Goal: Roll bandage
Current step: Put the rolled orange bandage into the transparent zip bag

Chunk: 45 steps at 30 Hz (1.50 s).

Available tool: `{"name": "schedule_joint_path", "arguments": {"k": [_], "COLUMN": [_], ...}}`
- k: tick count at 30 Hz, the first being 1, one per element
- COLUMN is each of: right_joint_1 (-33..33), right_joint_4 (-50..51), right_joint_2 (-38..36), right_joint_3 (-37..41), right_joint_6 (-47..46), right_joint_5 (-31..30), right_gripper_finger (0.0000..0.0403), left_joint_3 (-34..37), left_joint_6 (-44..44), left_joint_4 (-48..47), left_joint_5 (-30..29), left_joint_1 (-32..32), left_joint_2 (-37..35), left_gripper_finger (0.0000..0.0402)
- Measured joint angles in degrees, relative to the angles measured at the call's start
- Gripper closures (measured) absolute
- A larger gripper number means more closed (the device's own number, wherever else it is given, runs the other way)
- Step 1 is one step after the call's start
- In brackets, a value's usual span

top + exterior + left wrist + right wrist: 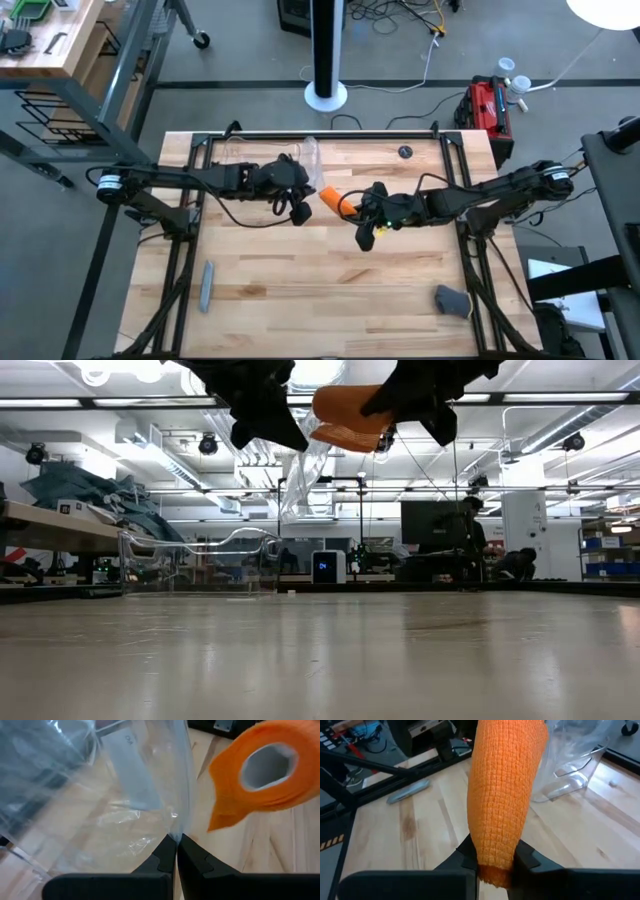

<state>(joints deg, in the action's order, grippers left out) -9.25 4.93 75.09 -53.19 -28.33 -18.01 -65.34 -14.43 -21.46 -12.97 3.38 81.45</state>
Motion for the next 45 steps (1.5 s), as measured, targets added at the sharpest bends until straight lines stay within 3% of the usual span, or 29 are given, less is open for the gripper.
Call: {"name": "schedule_joint_path", "arguments": {"k": [15,25,32,38,45], "right_joint_1": [0.8,1.0,1.0,1.0,1.0], "right_joint_4": [2.1,6.0,4.7,3.5,2.5], "right_joint_2": [0.1,0.1,0.1,0.4,0.9], "right_joint_3": [0.0,0.0,0.0,0.0,-2.2], "right_joint_6": [-1.3,-2.6,1.5,4.1,8.1], "right_joint_5": [-1.6,0.1,2.0,6.8,5.2], "right_gripper_finger": [0.0361,0.0361,0.0361,0.0361,0.0361], "left_joint_3": [0.0,0.0,0.0,0.2,0.3], "left_joint_6": [3.4,7.8,12.4,12.5,12.4], "left_joint_4": [6.4,6.9,7.0,6.9,6.7], "left_joint_5": [6.5,6.7,14.2,13.0,12.7], "left_joint_1": [-1.3,-1.9,-2.2,-2.3,-2.3], "left_joint_2": [0.0,0.0,0.0,0.0,0.0], "left_gripper_finger": [0.0401,0.0401,0.0401,0.0401,0.0401]}}
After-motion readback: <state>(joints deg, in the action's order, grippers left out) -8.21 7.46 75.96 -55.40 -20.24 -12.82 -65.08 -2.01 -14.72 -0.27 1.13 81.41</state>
